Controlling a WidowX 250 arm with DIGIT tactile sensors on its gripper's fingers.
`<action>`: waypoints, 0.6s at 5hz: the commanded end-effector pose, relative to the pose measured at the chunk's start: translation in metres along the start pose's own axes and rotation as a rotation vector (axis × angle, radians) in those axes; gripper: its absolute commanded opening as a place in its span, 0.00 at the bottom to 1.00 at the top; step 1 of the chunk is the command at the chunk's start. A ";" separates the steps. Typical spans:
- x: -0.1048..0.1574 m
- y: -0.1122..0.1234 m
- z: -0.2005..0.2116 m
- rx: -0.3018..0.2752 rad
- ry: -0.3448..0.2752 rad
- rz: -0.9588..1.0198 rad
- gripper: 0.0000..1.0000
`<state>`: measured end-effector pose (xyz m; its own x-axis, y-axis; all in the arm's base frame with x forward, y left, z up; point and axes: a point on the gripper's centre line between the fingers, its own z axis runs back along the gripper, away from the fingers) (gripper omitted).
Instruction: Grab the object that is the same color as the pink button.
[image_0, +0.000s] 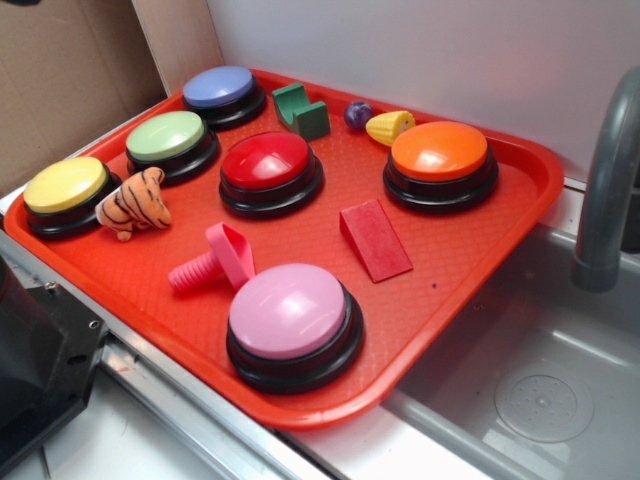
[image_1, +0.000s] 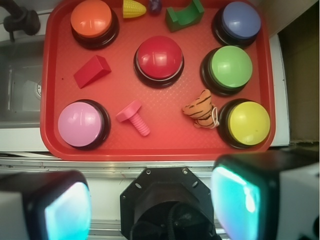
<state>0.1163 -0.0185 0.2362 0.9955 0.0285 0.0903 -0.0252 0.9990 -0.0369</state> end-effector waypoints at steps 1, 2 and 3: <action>0.000 0.000 0.000 0.000 0.000 0.000 1.00; 0.005 -0.004 -0.013 0.022 0.012 -0.122 1.00; 0.006 -0.003 -0.028 0.012 -0.016 -0.274 1.00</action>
<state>0.1225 -0.0232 0.2044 0.9612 -0.2572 0.0997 0.2583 0.9661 0.0020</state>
